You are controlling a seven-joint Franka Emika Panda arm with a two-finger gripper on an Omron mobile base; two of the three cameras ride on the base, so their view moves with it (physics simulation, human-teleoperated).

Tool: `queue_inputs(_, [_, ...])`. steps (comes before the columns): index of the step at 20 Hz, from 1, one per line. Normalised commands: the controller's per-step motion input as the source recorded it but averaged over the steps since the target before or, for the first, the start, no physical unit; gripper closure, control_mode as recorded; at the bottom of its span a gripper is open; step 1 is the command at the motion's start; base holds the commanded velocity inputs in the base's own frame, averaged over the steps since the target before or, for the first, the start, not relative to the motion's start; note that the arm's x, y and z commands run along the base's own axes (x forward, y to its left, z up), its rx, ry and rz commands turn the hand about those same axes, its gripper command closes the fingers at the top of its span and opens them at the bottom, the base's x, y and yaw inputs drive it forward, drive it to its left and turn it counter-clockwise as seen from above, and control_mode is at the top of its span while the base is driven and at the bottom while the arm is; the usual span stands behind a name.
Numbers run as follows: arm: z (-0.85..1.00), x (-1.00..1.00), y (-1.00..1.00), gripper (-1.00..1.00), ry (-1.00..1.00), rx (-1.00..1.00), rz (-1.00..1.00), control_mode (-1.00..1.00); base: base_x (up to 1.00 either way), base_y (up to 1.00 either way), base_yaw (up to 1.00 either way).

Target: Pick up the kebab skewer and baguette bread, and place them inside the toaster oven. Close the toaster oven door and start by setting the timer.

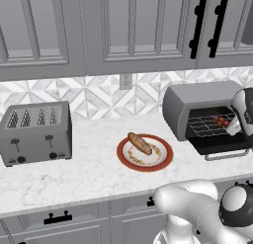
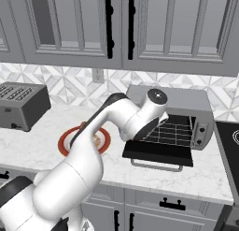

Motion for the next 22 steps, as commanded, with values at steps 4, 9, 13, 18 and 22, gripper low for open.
queue_inputs(4, [-0.11,0.02,0.0,1.0,0.0,0.0,0.0,-1.0,0.0,0.0,0.0])
queue_inputs(9, [-0.1,0.08,0.01,1.0,-0.01,0.0,0.0,-1.0,0.0,0.0,0.0])
queue_inputs(13, [-0.06,0.29,0.09,1.0,-0.01,0.0,-0.01,-1.0,0.0,0.0,0.0])
queue_inputs(18, [-0.12,0.15,0.14,1.0,0.0,0.0,-0.11,-1.0,0.0,0.0,0.0])
queue_inputs(22, [-0.01,0.15,0.07,1.0,0.0,0.0,-0.21,-1.0,0.0,0.0,0.0])
